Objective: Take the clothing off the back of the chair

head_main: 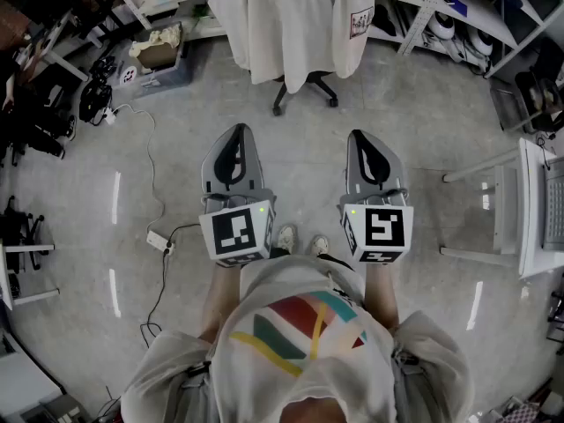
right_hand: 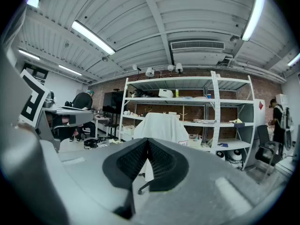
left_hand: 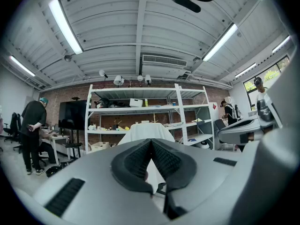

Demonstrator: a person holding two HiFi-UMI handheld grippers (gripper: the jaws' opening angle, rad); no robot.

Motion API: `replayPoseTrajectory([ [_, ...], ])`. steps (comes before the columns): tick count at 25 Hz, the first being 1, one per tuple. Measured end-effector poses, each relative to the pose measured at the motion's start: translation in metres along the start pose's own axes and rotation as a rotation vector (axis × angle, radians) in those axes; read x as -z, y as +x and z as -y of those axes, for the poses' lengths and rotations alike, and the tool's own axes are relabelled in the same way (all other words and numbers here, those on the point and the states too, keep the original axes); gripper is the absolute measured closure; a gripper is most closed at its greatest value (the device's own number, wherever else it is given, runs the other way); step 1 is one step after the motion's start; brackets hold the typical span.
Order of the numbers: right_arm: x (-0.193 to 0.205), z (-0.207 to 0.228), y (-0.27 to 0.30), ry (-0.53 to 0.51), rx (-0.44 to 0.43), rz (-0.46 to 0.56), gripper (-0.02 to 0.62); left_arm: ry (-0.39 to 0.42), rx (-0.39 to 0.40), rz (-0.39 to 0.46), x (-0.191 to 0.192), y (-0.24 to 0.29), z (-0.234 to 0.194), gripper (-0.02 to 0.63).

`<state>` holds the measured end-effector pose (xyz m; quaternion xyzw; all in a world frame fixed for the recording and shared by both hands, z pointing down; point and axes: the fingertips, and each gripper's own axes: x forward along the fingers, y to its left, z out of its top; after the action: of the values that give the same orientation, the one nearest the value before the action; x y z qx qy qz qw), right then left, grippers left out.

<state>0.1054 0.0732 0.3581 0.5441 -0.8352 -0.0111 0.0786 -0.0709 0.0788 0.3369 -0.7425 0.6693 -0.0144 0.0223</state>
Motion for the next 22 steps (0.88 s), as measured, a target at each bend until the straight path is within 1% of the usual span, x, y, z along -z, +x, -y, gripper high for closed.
replayPoseTrajectory([
  [4, 0.002, -0.011, 0.001, -0.005, -0.021, 0.003, 0.591, -0.003, 0.016, -0.010, 0.002, -0.001, 0.001, 0.594],
  [8, 0.000, -0.015, 0.001, 0.000, -0.032, 0.001, 0.591, -0.019, 0.015, -0.011, 0.004, -0.001, -0.004, 0.594],
  [13, -0.002, -0.017, 0.002, 0.000, -0.022, 0.001, 0.591, -0.051, 0.024, -0.013, 0.006, 0.000, -0.011, 0.594],
  [17, -0.003, -0.023, 0.006, 0.013, -0.019, 0.009, 0.591, -0.061, 0.035, -0.012, 0.008, 0.003, -0.020, 0.594],
  [22, -0.003, -0.037, 0.015, 0.002, 0.002, -0.001, 0.591, -0.064, 0.051, -0.002, 0.008, 0.006, -0.039, 0.594],
])
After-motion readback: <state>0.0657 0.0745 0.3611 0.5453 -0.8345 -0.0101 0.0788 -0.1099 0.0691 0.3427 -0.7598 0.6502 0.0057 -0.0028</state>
